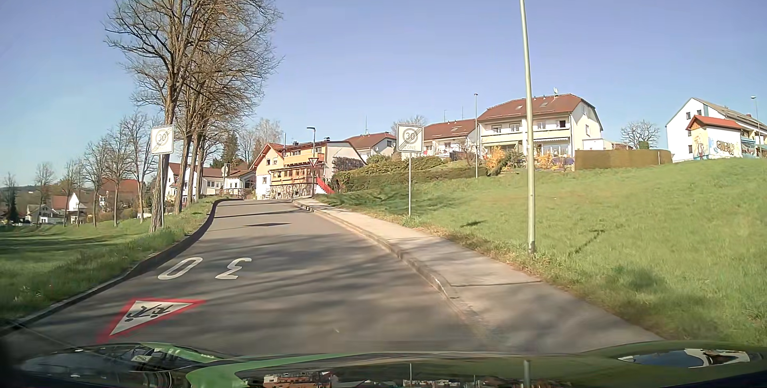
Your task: Follow the waypoints while adhering to traffic rules and regulations
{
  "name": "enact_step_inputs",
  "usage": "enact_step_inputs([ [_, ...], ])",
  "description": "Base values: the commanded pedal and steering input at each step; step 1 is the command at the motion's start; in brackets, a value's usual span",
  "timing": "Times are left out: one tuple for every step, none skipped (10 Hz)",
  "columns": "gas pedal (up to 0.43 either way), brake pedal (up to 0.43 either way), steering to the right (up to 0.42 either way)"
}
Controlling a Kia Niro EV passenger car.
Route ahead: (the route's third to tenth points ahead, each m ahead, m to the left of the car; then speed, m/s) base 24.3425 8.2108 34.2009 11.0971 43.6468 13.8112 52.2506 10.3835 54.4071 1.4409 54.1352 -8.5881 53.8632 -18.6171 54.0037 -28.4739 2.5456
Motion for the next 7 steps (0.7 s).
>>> enact_step_inputs([
  [0.378, 0.0, -0.238],
  [0.409, 0.0, -0.241],
  [0.409, 0.0, -0.241],
  [0.409, 0.0, -0.239],
  [0.409, 0.0, -0.238],
  [0.409, 0.0, -0.229],
  [0.409, 0.0, -0.215],
])
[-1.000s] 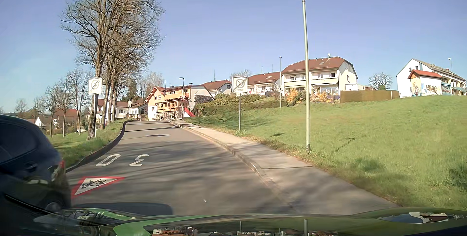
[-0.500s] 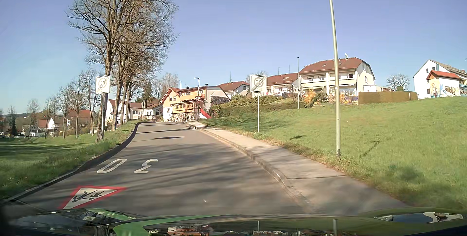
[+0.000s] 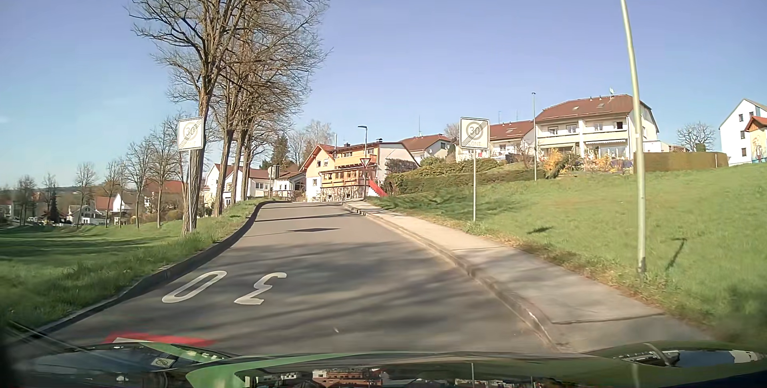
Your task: Follow the waypoints while adhering to traffic rules and regulations
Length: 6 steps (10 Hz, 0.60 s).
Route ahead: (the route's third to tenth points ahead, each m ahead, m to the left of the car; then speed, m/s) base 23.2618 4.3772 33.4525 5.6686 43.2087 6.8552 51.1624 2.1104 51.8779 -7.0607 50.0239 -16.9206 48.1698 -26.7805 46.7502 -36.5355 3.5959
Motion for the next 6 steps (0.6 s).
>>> enact_step_inputs([
  [0.409, 0.0, -0.192],
  [0.409, 0.0, -0.175],
  [0.409, 0.0, -0.153],
  [0.409, 0.0, -0.119],
  [0.409, 0.0, -0.093],
  [0.429, 0.0, -0.072],
])
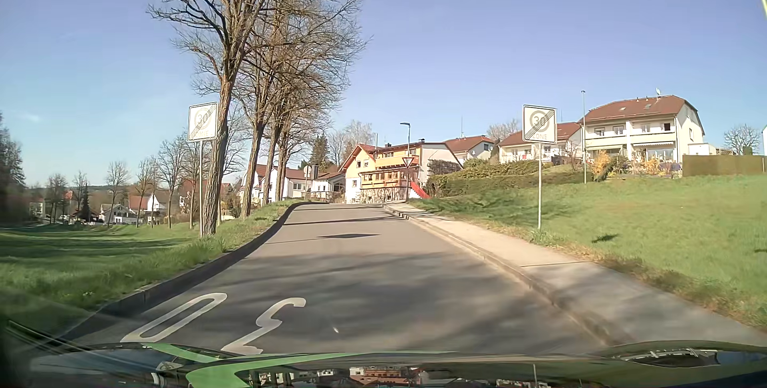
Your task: Follow the waypoints while adhering to traffic rules and regulations
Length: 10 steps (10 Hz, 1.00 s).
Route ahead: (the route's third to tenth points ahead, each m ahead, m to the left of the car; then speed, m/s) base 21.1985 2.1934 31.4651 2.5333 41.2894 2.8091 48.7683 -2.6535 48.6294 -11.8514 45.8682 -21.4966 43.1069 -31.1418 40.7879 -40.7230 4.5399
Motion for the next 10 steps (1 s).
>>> enact_step_inputs([
  [0.441, 0.0, -0.057],
  [0.441, 0.0, -0.045],
  [0.441, 0.0, -0.032],
  [0.441, 0.0, -0.022],
  [0.449, 0.0, -0.015],
  [0.449, 0.0, -0.011],
  [0.449, 0.0, -0.012],
  [0.449, 0.0, -0.018],
  [0.449, 0.0, -0.018],
  [0.449, 0.0, -0.018],
])
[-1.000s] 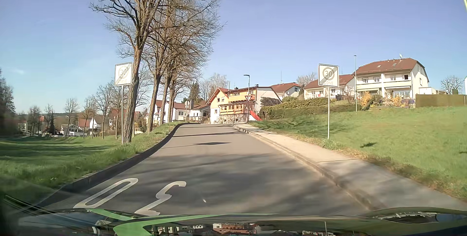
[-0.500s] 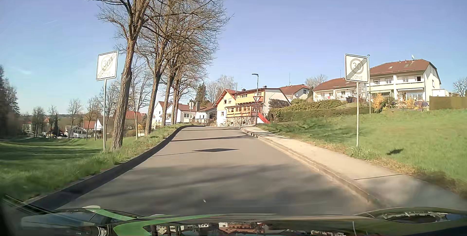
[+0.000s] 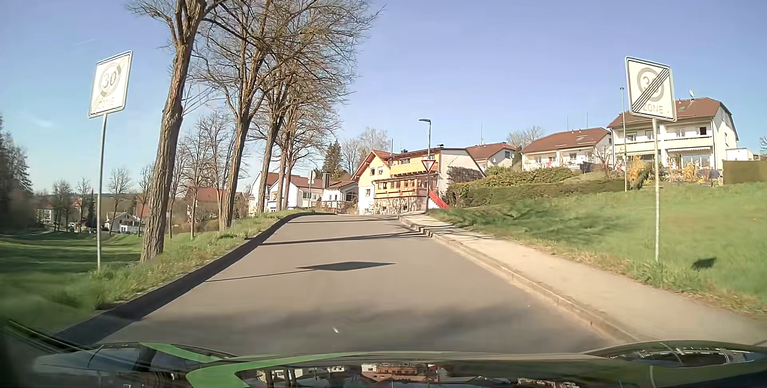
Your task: Follow the waypoints while adhering to traffic rules and regulations
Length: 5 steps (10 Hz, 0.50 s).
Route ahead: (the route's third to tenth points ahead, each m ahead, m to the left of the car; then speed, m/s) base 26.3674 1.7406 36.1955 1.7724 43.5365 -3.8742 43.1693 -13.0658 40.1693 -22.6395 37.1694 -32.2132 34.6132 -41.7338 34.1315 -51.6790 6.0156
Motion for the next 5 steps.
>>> enact_step_inputs([
  [0.449, 0.0, -0.018],
  [0.449, 0.0, -0.018],
  [0.449, 0.0, -0.02],
  [0.449, 0.0, -0.024],
  [0.449, 0.0, -0.033],
])
